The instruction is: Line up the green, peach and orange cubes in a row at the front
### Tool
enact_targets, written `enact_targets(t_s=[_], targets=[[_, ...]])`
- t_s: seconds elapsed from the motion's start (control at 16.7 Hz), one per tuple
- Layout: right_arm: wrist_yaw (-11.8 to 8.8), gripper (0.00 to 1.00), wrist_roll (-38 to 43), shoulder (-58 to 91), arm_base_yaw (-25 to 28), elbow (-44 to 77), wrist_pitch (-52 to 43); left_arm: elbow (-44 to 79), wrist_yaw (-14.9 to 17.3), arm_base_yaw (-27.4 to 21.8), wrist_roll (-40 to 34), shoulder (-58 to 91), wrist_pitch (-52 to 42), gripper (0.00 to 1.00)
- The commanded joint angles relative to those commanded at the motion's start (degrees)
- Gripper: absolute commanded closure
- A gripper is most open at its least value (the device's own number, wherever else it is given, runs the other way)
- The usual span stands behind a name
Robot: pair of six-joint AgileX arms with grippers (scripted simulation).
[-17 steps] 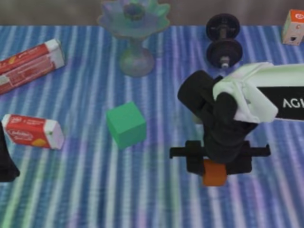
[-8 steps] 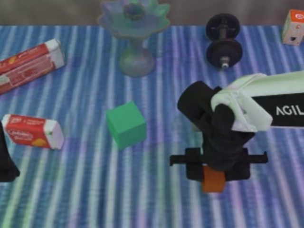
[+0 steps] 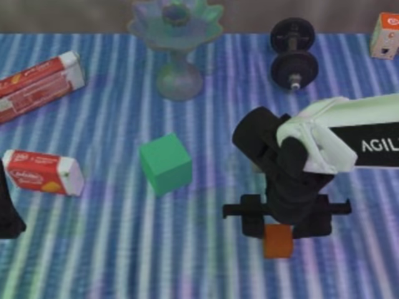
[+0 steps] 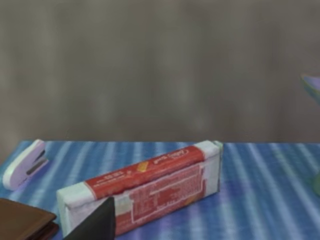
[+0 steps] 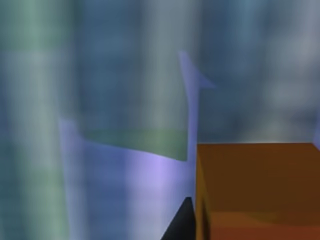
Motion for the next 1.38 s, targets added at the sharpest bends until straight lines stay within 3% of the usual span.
enact_targets(t_s=[0.18,0.24,0.78,1.38], targets=[[0.0,0.02,0.0,0.0,0.0,0.0,0.0,0.0,0.0,0.0,0.0,0.0,0.0,0.00],[0.0,0.00,0.0,0.0,0.0,0.0,0.0,0.0,0.0,0.0,0.0,0.0,0.0,0.00],[0.0,0.00,0.0,-0.1,0.0,0.2,-0.2,0.0,0.0,0.0,0.0,0.0,0.0,0.00],[0.0,0.00,0.0,-7.1,0.6,7.9,-14.9,0.0,0.0,0.0,0.0,0.0,0.0,0.00]])
